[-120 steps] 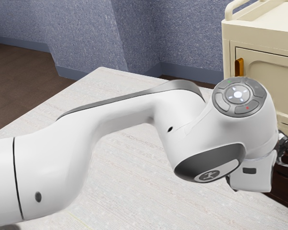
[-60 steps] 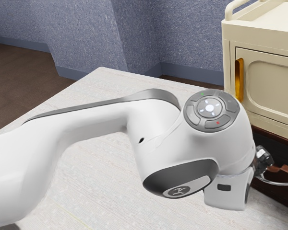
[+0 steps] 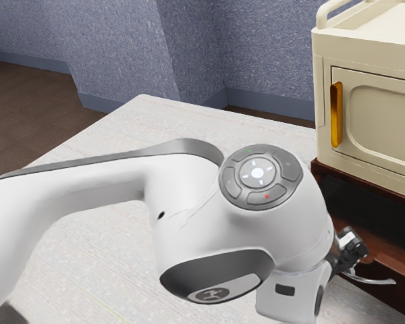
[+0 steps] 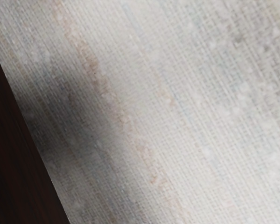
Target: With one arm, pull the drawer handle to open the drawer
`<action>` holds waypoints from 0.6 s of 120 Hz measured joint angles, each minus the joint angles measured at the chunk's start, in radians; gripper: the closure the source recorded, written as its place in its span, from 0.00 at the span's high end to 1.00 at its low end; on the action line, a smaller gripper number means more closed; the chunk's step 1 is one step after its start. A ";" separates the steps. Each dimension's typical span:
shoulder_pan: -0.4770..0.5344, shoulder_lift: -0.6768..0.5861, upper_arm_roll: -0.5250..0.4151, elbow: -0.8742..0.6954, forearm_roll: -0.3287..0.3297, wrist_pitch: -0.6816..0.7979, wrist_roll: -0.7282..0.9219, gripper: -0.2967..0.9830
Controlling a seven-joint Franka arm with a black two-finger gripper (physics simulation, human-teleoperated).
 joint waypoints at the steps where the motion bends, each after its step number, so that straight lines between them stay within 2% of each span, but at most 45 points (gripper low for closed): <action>1: -0.002 -0.002 0.001 -0.003 0.000 0.000 0.000 0.77; 35: -0.004 -0.076 0.009 -0.084 0.002 0.001 -0.002 0.75; 72: -0.018 -0.133 0.011 -0.154 0.001 0.002 -0.005 0.81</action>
